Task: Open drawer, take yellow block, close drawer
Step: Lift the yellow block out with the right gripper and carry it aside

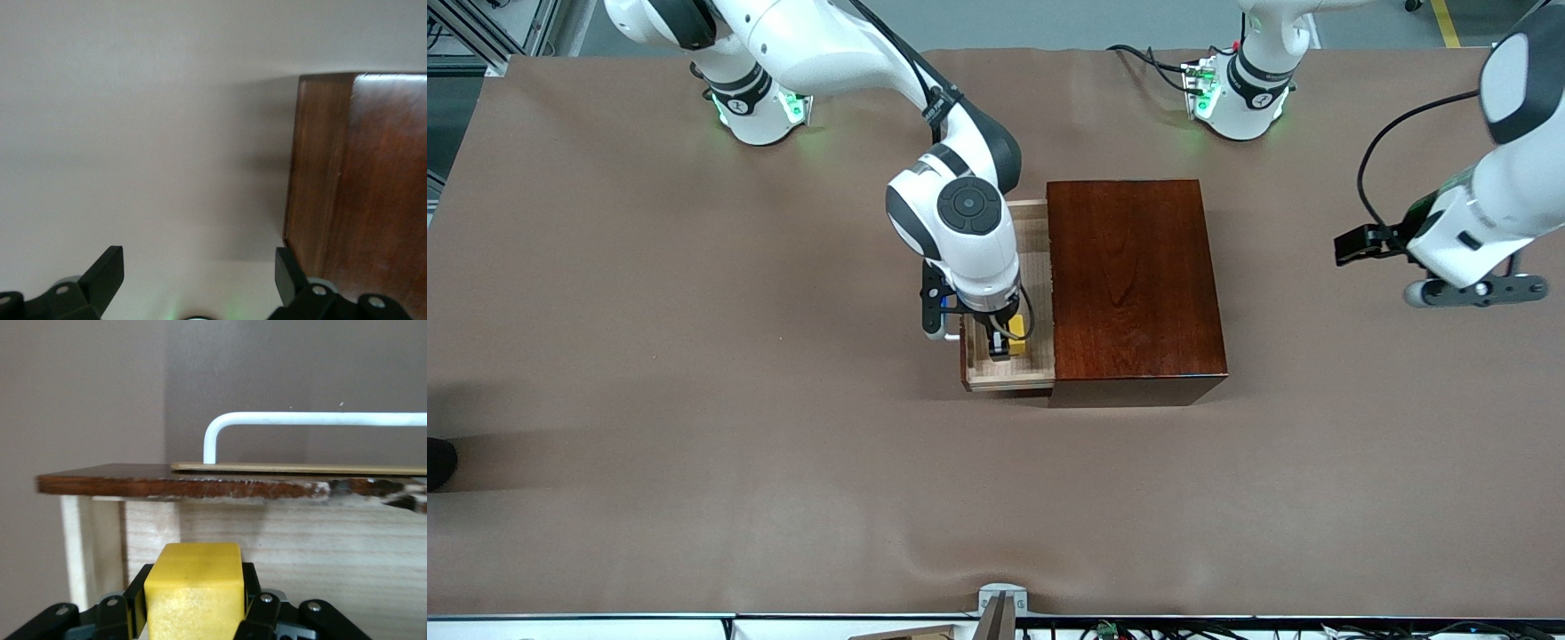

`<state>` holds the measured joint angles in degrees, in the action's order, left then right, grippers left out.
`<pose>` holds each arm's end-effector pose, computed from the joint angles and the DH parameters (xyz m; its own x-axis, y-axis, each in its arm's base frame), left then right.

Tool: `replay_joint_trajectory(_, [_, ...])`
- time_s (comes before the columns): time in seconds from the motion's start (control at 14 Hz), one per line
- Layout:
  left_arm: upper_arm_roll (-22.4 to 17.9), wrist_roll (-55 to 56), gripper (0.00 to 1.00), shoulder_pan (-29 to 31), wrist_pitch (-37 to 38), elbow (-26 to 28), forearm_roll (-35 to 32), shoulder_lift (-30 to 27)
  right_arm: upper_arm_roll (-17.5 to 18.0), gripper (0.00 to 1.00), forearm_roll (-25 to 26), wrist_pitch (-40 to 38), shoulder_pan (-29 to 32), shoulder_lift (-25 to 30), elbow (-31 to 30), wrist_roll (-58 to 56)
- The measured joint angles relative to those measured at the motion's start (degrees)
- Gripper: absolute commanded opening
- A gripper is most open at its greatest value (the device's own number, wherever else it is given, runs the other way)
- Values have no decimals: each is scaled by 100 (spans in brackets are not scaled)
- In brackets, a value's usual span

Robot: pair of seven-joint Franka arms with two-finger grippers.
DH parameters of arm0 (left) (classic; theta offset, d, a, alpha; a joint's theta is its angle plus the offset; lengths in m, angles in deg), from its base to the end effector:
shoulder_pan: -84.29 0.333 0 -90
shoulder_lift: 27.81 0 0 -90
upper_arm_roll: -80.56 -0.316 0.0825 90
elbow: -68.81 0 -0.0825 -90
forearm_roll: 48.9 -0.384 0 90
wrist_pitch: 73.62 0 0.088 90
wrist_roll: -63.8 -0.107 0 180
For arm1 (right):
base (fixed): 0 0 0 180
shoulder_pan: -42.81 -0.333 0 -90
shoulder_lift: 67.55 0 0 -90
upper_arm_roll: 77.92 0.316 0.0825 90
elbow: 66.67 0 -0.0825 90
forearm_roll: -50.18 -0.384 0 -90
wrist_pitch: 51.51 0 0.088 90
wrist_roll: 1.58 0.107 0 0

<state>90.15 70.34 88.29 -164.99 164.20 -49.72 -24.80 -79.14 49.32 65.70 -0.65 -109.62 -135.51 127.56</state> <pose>0.5627 -0.0515 0.5532 0.9926 0.0161 -0.1202 0.0139 -0.9997 -0.0192 0.5593 0.5151 0.3557 0.0570 -0.9960 -0.0692 -0.9950 -0.0511 -0.0854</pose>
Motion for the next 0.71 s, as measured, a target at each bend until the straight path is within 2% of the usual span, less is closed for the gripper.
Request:
replay_joint_trajectory(0.14, [59,2,100,-2,11,-129,13,-18,-3,9,-34,-561,33,139,322,-64])
replay_joint_trajectory(0.36, [133,18,100,-12,13,-133,55,8,-35,4,-557,-1397,302,649,525,-907])
replay_joint_trajectory(0.43, [141,19,100,-15,13,-133,57,35,-45,0,-662,-1700,488,864,534,-1449])
replay_joint_trajectory(0.71, [144,31,100,-22,-11,-144,58,285,-93,0,-710,-2873,1399,1503,470,-4269])
